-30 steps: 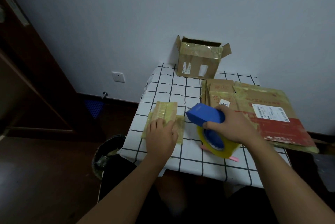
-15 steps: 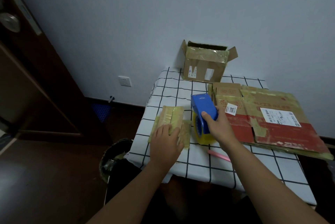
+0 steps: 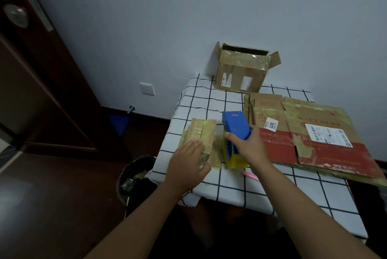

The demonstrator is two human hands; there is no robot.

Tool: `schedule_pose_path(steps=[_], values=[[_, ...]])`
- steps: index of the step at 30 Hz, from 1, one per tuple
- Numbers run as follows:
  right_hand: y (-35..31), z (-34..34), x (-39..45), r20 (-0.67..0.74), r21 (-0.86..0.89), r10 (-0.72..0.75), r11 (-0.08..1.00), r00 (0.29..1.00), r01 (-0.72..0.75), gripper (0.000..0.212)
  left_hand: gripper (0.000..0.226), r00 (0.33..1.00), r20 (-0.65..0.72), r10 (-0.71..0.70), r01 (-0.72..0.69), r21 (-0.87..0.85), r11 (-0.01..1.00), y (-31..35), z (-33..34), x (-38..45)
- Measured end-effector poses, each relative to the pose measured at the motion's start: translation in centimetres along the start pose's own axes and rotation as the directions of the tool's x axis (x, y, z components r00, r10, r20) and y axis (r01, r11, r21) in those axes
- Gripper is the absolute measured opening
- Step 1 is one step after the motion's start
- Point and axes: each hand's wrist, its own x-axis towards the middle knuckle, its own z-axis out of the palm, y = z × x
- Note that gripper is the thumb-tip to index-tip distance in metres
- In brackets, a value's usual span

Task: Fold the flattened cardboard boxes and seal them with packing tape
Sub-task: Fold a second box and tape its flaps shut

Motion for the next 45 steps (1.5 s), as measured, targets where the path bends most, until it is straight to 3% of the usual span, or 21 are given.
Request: schedule_pose_path(steps=[8,16,26,29,33,39,45], values=[[0.1,1.6,0.4,-0.049,0.048,-0.015,0.999,0.999,0.017,0.052,0.043,1.000,-0.015,0.003,-0.004,-0.051,0.999,-1.0,-0.5,0.1],[0.8,1.8,0.4,-0.022,0.056,0.000,0.998,1.000,0.001,0.052,0.043,0.959,0.029,-0.284,0.279,-0.304,0.911,0.1,0.4,-0.7],[-0.1,2.2,0.0,-0.162,0.127,-0.064,0.988,0.985,0.085,0.056,0.052,0.949,0.107,-0.295,0.313,-0.240,0.919,0.0,-0.7,-0.1],[-0.7,2.1,0.1,-0.204,0.201,-0.067,0.973,0.977,0.109,0.063,0.050,0.954,0.061,-0.292,0.298,-0.243,0.923,0.0,-0.3,-0.1],[-1.2,3.4,0.1,-0.157,0.273,-0.039,0.959,0.987,0.081,0.066,0.051,0.965,0.013,-0.263,0.260,-0.205,0.943,-0.1,0.1,-0.4],[-0.1,5.6,-0.4,-0.061,0.163,-0.078,0.983,0.995,0.087,0.085,0.053,0.966,0.029,-0.257,0.257,-0.227,0.940,-0.5,-0.3,-0.3],[0.1,5.9,0.0,-0.068,0.020,-0.104,0.994,0.992,0.106,0.085,0.037,0.963,0.017,-0.269,0.266,-0.222,0.938,-0.5,0.3,0.4]])
